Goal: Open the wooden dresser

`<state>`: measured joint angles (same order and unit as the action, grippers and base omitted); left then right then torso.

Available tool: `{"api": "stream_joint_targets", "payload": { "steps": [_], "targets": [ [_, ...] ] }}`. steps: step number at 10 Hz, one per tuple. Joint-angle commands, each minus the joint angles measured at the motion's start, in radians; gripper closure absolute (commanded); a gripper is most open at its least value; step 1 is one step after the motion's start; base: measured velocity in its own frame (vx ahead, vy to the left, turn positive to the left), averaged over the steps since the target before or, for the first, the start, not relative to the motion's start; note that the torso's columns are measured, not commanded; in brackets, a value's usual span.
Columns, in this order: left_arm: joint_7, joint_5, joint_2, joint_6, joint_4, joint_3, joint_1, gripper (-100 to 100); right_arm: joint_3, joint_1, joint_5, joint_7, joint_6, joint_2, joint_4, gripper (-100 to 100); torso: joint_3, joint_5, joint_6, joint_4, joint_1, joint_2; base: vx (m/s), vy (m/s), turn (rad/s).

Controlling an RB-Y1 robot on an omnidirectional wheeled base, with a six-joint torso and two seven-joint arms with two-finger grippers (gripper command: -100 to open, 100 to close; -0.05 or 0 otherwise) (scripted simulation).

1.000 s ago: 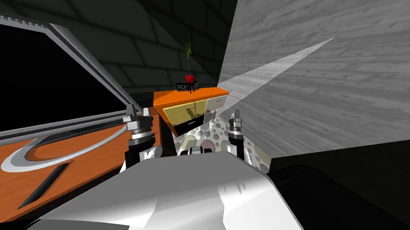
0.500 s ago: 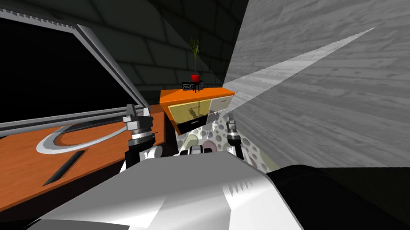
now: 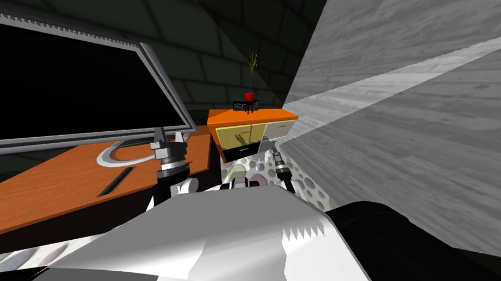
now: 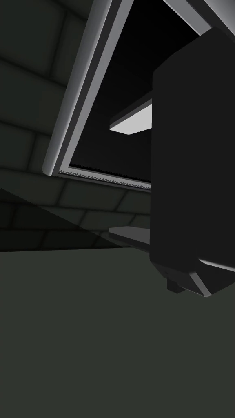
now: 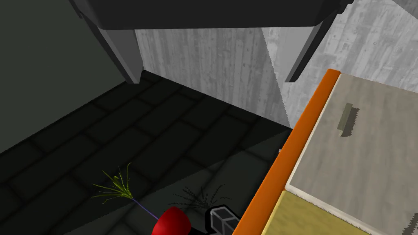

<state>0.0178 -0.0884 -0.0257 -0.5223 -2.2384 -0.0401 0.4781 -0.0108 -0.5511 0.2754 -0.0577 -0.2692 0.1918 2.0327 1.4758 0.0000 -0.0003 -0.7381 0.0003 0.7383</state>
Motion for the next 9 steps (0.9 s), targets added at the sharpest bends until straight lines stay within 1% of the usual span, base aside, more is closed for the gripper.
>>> {"api": "stream_joint_targets", "payload": {
  "steps": [1, 2, 3, 4, 5, 6, 7, 8, 9],
  "targets": [
    [0.000, 0.000, 0.000, 0.000, 0.000, 0.000, 0.000, 0, -0.001, 0.012, 0.057, -0.001, 0.052, 0.055, -0.088, -100, 0.000, 0.000, 0.001, 0.000, -0.001, 0.000, 0.014, 0.004, 0.299],
    [0.000, 0.000, 0.000, 0.000, 0.000, 0.000, 0.000, 0, -0.001, 0.012, 0.057, -0.001, 0.052, 0.055, -0.108, -100, 0.000, 0.000, 0.000, 0.000, 0.000, 0.000, 0.013, -0.002, 0.144],
    [0.000, 0.000, 0.000, 0.000, 0.000, 0.000, 0.000, 0, 0.007, 0.012, 0.095, -0.007, 0.082, 0.084, -0.156, -100, 0.000, 0.000, 0.001, 0.000, 0.000, 0.000, 0.014, 0.000, 0.301],
    [0.000, 0.000, 0.000, 0.000, 0.000, 0.000, 0.000, 0, 0.007, 0.012, 0.102, -0.007, 0.091, 0.084, -0.163, -100, 0.000, 0.000, 0.000, 0.000, 0.000, 0.000, 0.014, -0.002, 0.176],
    [0.000, 0.000, 0.000, 0.000, 0.000, 0.000, 0.000, 0, 0.015, 0.013, 0.143, -0.013, 0.117, 0.114, -0.213, -100, 0.000, 0.000, 0.001, 0.000, 0.000, 0.000, 0.014, 0.007, 0.367],
    [0.000, 0.000, 0.000, 0.000, 0.000, 0.000, 0.000, 0, 0.015, 0.013, 0.150, -0.013, 0.135, 0.114, -0.220, -100, 0.000, 0.000, 0.000, 0.000, 0.000, 0.000, 0.014, -0.001, 0.161],
    [0.000, 0.000, 0.000, 0.000, 0.000, 0.000, 0.000, 0, 0.024, 0.013, 0.190, -0.019, 0.161, 0.144, -0.278, -100, 0.000, 0.000, 0.001, 0.000, 0.000, 0.000, 0.014, 0.006, 0.327],
    [0.000, 0.000, 0.000, 0.000, 0.000, 0.000, 0.000, 0, 0.024, 0.013, 0.200, -0.019, 0.180, 0.144, -0.278, -100, 0.000, 0.000, 0.000, 0.000, 0.000, 0.000, 0.013, -0.001, 0.194],
    [0.000, 0.000, 0.000, 0.000, 0.000, 0.000, 0.000, 0, 0.033, 0.015, 0.238, -0.026, 0.212, 0.173, -0.325, -100, 0.000, 0.000, 0.001, 0.000, 0.000, 0.000, 0.015, 0.003, 0.321]
  ]
}}
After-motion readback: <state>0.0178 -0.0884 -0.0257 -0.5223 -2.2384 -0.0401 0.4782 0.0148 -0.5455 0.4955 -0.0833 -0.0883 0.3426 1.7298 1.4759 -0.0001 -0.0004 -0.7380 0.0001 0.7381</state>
